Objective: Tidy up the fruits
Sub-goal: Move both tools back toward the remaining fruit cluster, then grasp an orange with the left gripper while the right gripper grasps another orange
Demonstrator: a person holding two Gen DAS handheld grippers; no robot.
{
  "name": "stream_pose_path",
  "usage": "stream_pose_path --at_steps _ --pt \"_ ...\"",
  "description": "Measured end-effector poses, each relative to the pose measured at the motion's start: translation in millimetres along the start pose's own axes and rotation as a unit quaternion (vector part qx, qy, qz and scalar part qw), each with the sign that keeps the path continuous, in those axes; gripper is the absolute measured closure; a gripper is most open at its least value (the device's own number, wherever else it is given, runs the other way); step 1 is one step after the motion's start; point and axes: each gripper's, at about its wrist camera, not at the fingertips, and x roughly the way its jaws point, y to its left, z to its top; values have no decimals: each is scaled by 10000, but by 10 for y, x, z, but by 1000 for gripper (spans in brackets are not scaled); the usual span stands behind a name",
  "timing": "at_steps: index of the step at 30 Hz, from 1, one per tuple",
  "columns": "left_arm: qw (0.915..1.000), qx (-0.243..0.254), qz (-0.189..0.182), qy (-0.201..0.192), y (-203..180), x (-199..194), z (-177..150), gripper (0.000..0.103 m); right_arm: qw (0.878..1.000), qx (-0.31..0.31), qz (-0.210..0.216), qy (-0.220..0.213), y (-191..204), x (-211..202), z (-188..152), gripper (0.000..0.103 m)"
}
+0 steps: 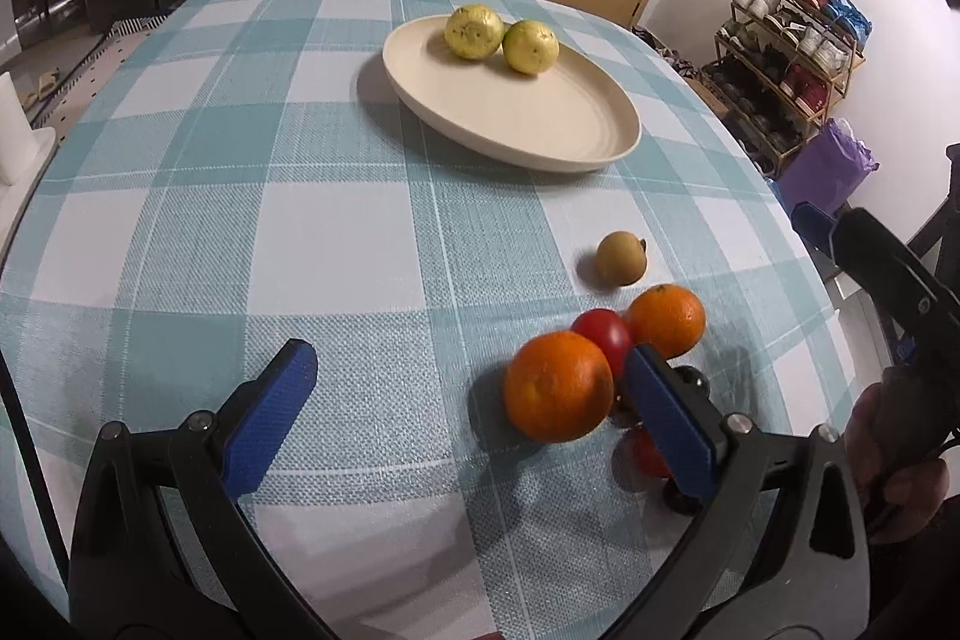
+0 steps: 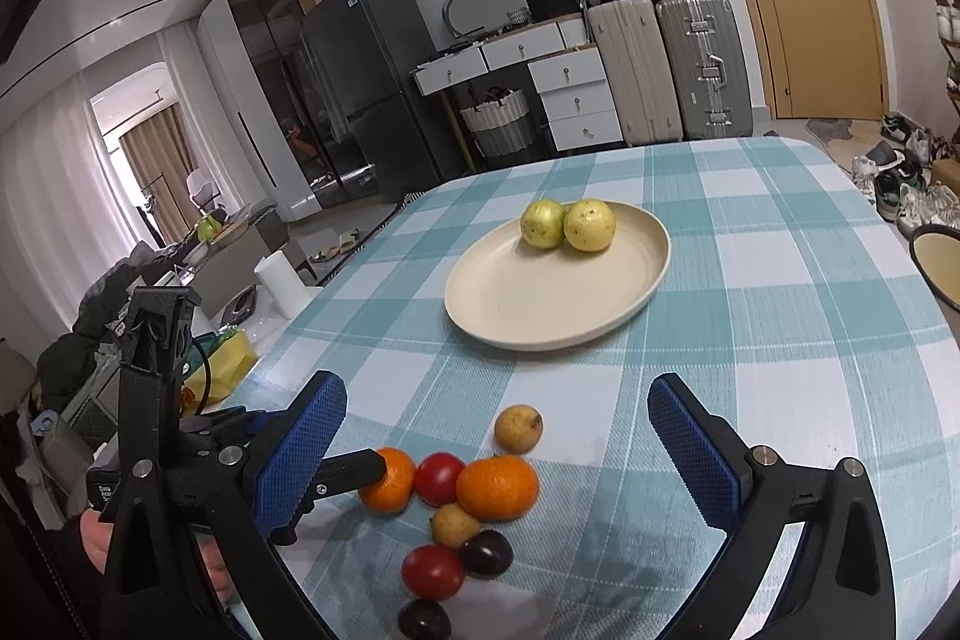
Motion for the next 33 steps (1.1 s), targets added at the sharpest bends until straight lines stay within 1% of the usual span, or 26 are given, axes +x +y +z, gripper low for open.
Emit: stream_pose_path --at_steps 5,7,9,10,12,13,15,19,21,25,33 --pt "9999 -20 -113 42 -10 17 -15 2 10000 37 -29 42 -25 1 -41 0" --pt "9997 -22 -226 50 -18 22 -21 4 10000 42 -34 53 -31 2 -54 0" --pt "9994 -31 -349 75 -23 28 -25 11 10000 45 -30 80 -34 12 -63 0" --pt "9991 -44 -410 93 -23 33 -29 12 9999 42 -32 93 -35 17 -67 0" --pt "9985 -85 -521 126 -15 42 -32 22 9999 36 -29 104 -35 23 -74 0" --pt "9983 -95 -561 139 -13 44 -39 24 9999 37 -30 110 -37 25 -79 0" --pt "9978 -101 -634 172 -14 54 -52 36 9999 45 -30 132 -37 29 -85 0" --pt "9961 -101 -841 255 -15 72 -71 46 9999 40 -29 153 -36 32 -92 0" --pt "9946 -121 -982 328 -14 77 -78 55 9998 49 -21 177 -39 40 -98 0" --pt "9915 -111 -1235 406 -23 103 -90 67 9996 108 -24 243 -60 55 -113 0" --pt "9893 -212 -1397 364 51 82 -130 67 9994 197 -16 289 -90 58 -144 0"
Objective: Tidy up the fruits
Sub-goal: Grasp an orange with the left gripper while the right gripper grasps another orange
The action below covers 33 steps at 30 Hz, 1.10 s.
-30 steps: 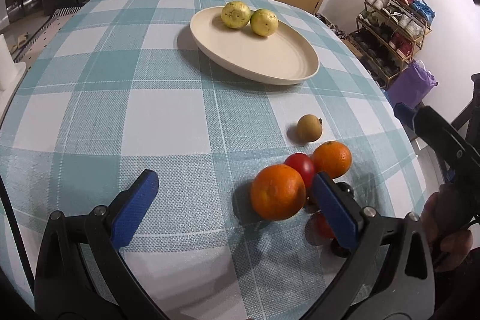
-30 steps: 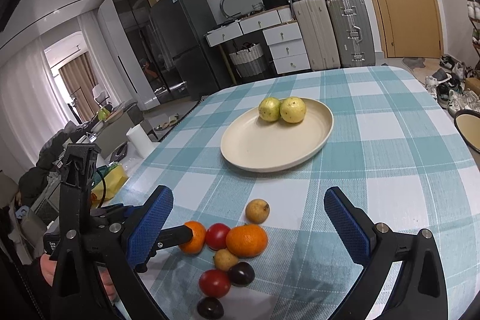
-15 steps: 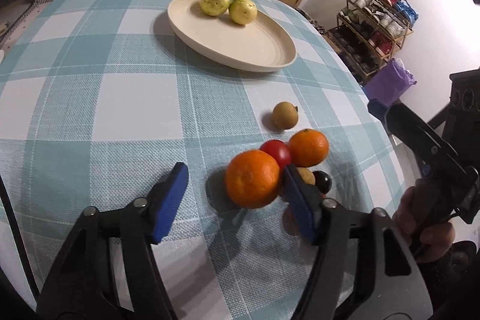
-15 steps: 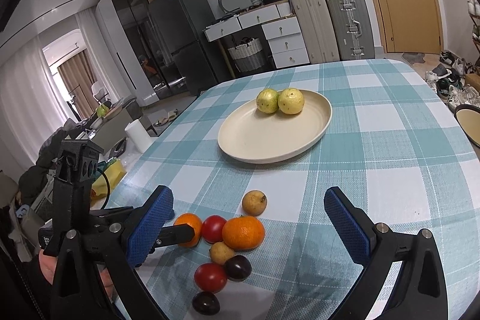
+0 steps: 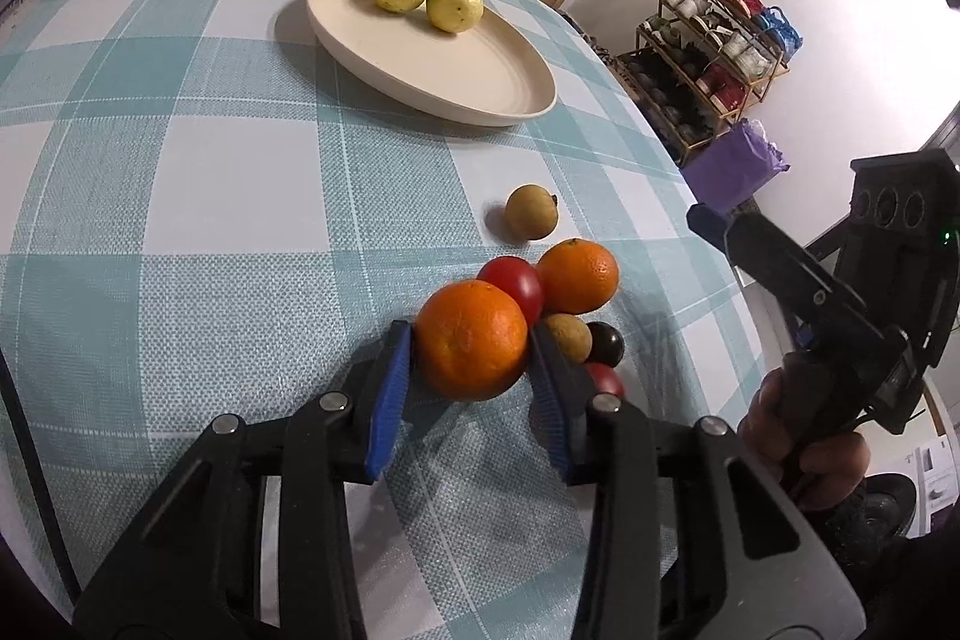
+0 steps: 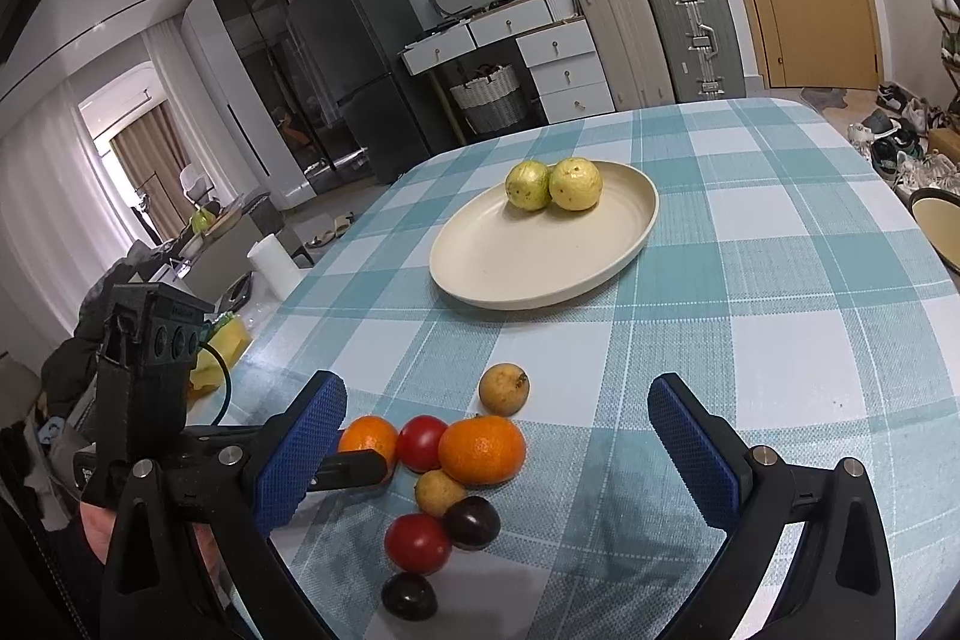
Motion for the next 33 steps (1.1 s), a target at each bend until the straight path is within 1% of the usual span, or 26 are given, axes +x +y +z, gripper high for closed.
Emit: stream_pose_path --at_steps 10,23,27,29,31,33 --pt "9999 -78 -12 -138 78 -143 1 67 9996 -7 169 232 30 93 -71 0" --pt "9995 -157 -65 -279 162 -296 17 67 9979 -9 207 612 83 315 -169 1" --pt "9994 -171 -81 -286 173 -309 20 67 9971 97 274 708 63 363 -180 5" --pt "9994 -186 -84 -284 187 -315 24 67 9965 161 272 777 47 394 -190 9" --pt "9994 -196 -84 -283 194 -318 25 67 9953 245 341 873 25 439 -199 19" --pt "9994 -206 -79 -276 199 -316 28 67 9944 306 369 939 16 470 -205 22"
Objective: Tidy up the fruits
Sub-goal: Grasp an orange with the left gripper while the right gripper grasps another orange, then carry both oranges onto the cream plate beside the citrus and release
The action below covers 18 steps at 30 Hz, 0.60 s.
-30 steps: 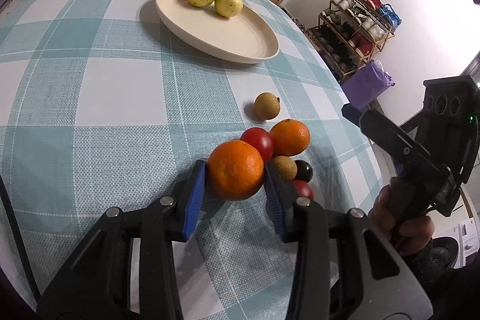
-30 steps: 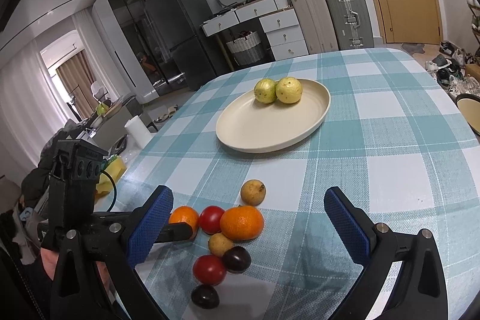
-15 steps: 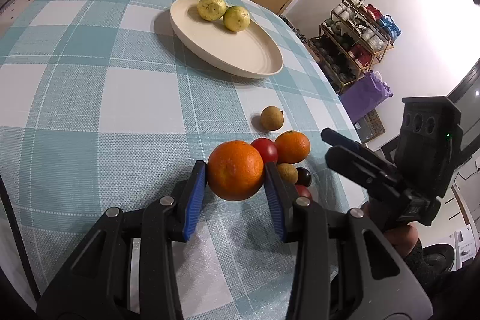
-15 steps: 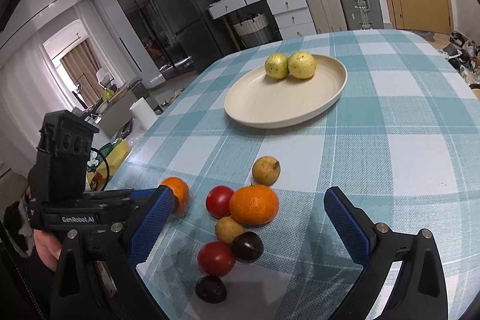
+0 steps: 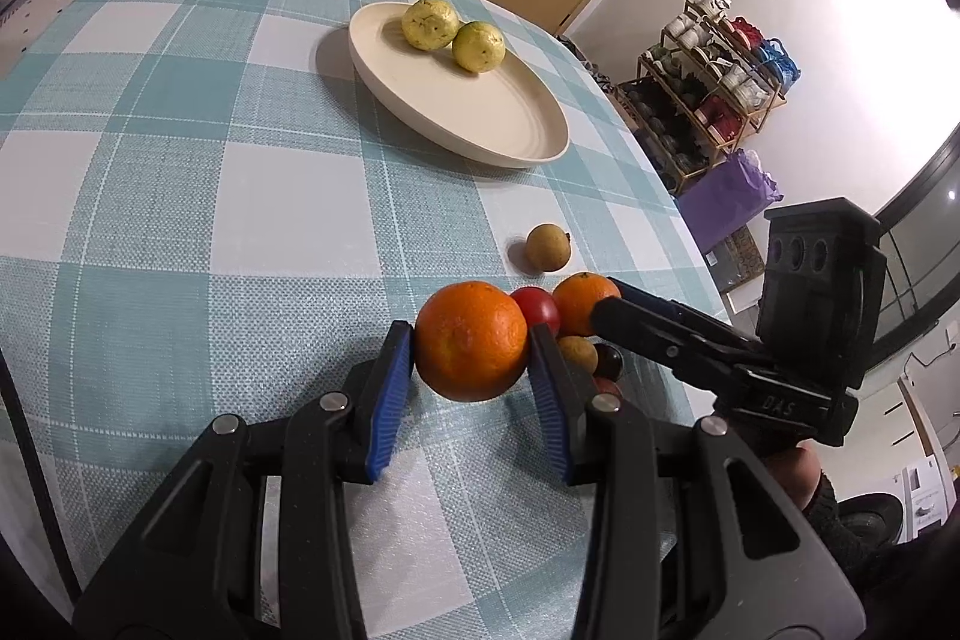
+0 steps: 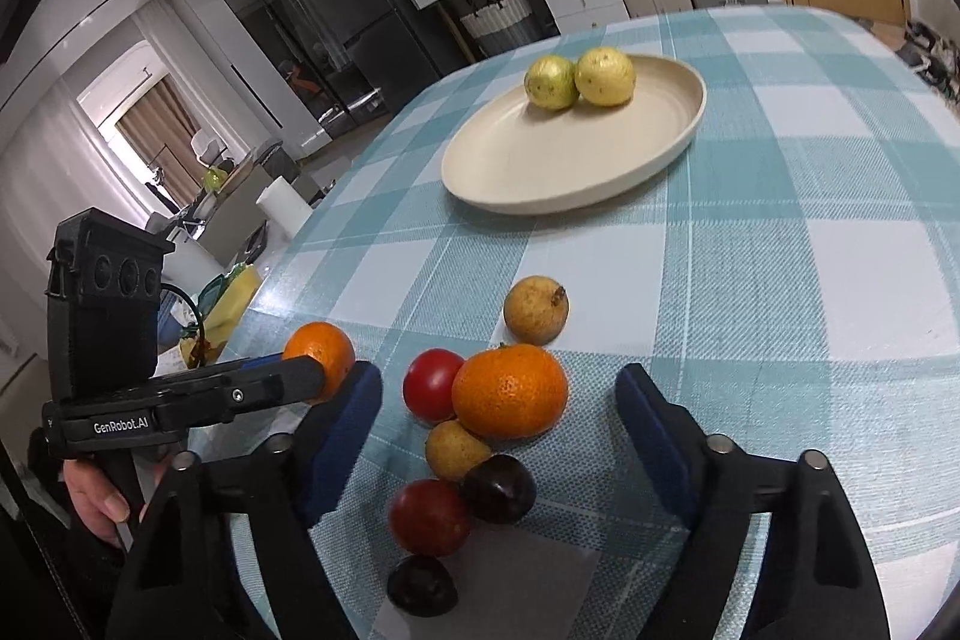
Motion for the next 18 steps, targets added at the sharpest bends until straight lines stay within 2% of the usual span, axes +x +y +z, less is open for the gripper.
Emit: stream_pose_path --at_steps 3,4,7,13,18 --pt "10000 -8 5 16 4 11 6 67 10000 19 55 43 -3 36 5 32" --pt "10000 -16 7 18 5 13 8 67 10000 -3 57 63 5 47 6 42" --pt "10000 -10 -2 -1 0 9 19 67 9999 15 -14 130 -2 81 6 61" --pt "10000 31 2 -48 -20 -6 79 67 9999 154 21 36 -75 38 -1 62" --pt "9999 72 19 -132 -28 -13 217 67 9996 110 97 -229 -64 -98 66 62"
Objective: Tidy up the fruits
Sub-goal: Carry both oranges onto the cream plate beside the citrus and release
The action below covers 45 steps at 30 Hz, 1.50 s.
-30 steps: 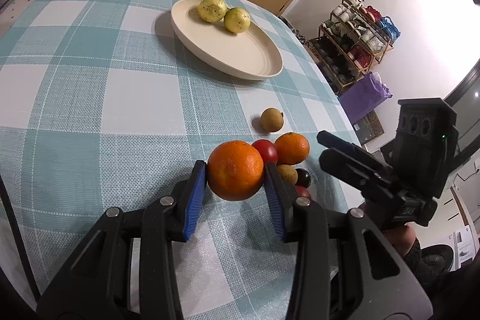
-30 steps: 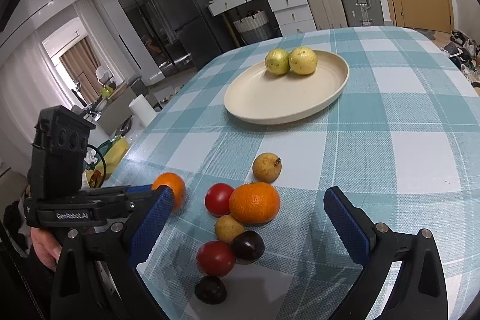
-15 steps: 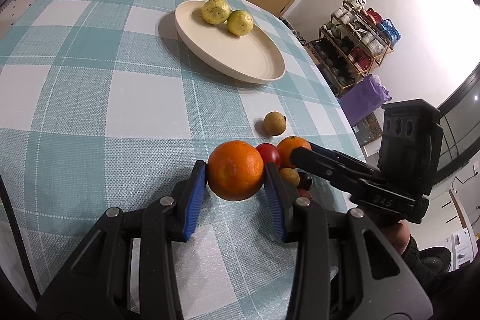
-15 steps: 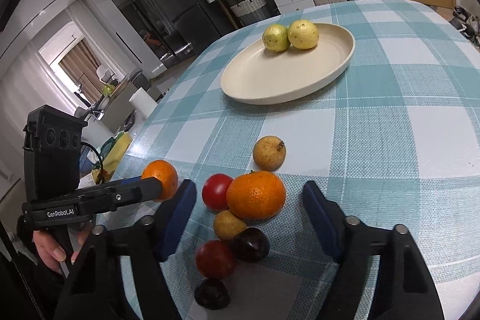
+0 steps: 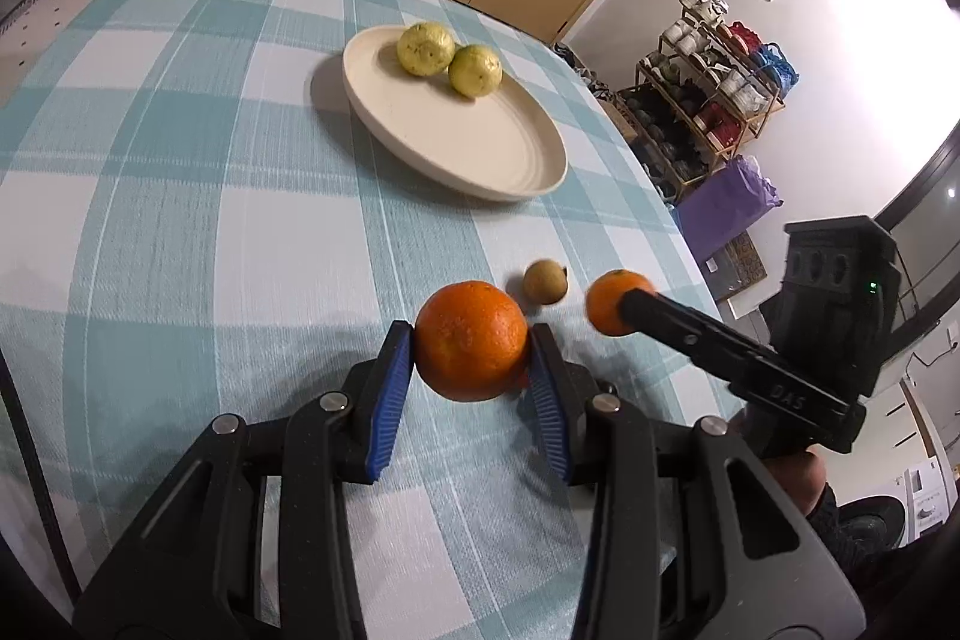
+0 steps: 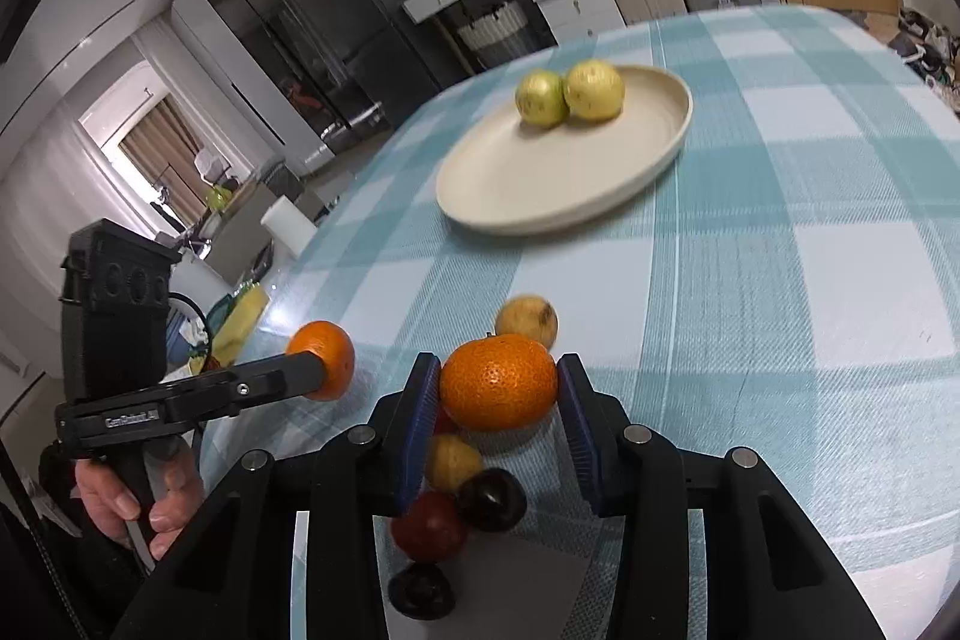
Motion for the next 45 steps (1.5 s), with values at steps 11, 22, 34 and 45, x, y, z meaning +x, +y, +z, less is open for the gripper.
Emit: stream_pose_path --at_steps 11,22,34,45 --pt "9996 166 58 -235 -37 17 530 67 9983 -254 57 -526 46 -211 414 62" --pt "9987 191 344 -321 -17 307 1169 67 9963 -518 111 -679 62 -18 940 62" --pt "9990 52 416 -123 233 795 1719 67 9968 -512 128 -601 -7 444 1451 62" --pt "9995 -46 319 62 453 1111 1939 67 9986 -377 108 -343 -140 883 1606 62"
